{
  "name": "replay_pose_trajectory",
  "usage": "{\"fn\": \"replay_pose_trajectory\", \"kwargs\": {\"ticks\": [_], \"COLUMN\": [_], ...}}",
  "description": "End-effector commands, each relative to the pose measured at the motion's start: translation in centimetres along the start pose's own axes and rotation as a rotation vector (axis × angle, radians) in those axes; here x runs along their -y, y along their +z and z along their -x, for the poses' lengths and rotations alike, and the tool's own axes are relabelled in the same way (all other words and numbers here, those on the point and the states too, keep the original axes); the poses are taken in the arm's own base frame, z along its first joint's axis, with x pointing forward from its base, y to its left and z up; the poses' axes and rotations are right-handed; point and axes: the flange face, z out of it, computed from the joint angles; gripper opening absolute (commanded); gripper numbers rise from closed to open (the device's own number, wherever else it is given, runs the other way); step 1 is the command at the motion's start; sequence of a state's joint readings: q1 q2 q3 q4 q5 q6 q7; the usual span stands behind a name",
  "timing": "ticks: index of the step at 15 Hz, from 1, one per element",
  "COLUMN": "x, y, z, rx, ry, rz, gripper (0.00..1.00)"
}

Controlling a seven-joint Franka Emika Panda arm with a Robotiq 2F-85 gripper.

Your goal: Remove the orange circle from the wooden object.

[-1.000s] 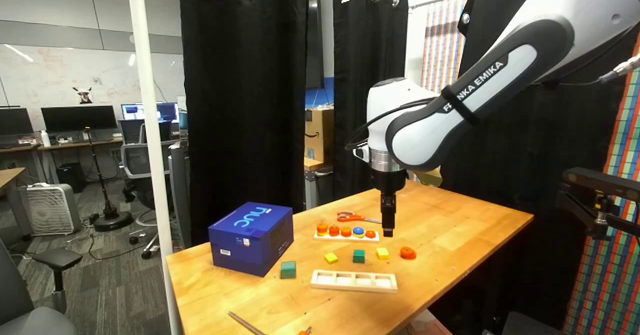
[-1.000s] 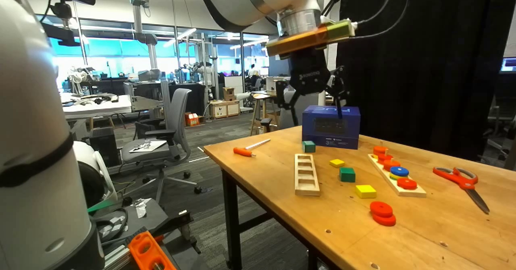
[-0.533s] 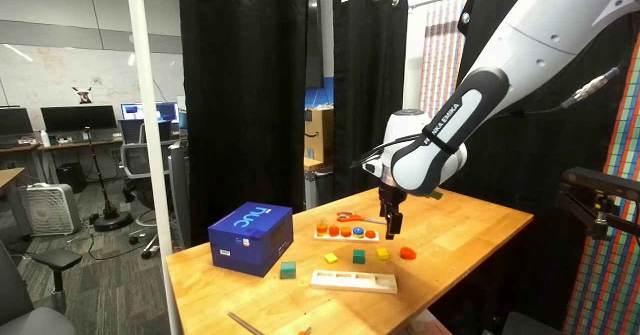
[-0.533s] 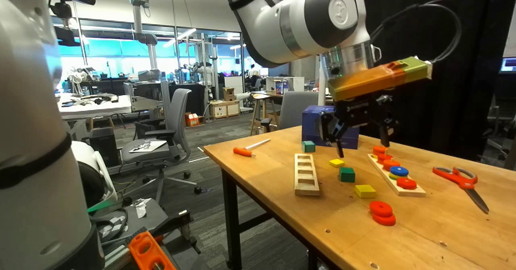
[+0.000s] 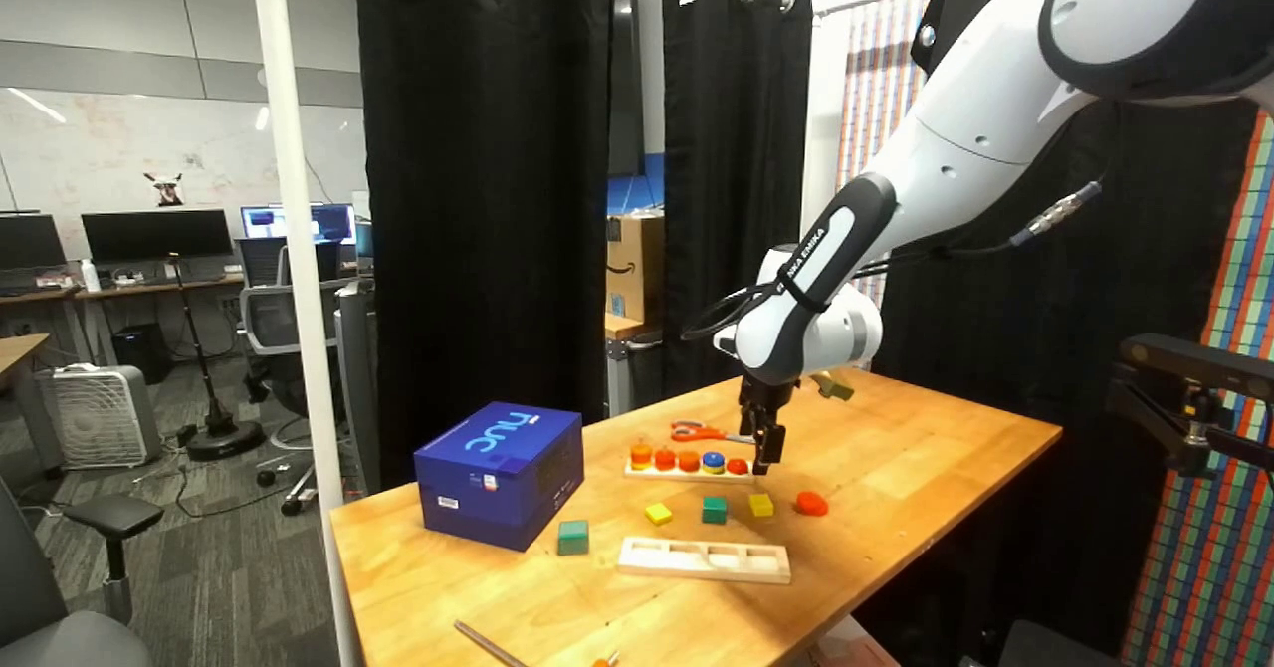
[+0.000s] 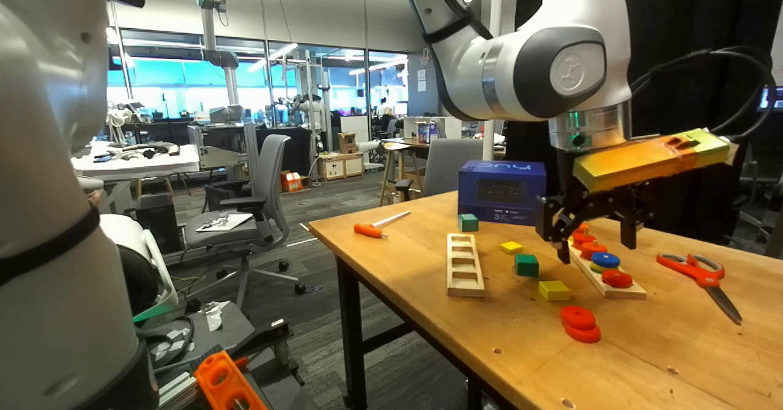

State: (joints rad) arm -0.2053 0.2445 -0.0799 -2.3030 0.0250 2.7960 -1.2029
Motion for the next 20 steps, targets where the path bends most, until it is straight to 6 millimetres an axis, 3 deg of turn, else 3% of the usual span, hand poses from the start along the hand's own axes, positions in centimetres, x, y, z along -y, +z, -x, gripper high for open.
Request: {"fn": "replay_pose_trajectory", "kwargs": {"ticks": [1, 12, 20], "x": [-3.7, -7.9, -8.6], "y": [1.3, 3.9, 5.0], "z": [-0.5, -0.4, -0.6], "rx": [-0.014, -0.025, -0.015], "ry": [-0.027, -0.034, -0.021], "rz": [-0.008, -0.113, -0.183], "gripper": [1.00, 1.00, 1.00]}}
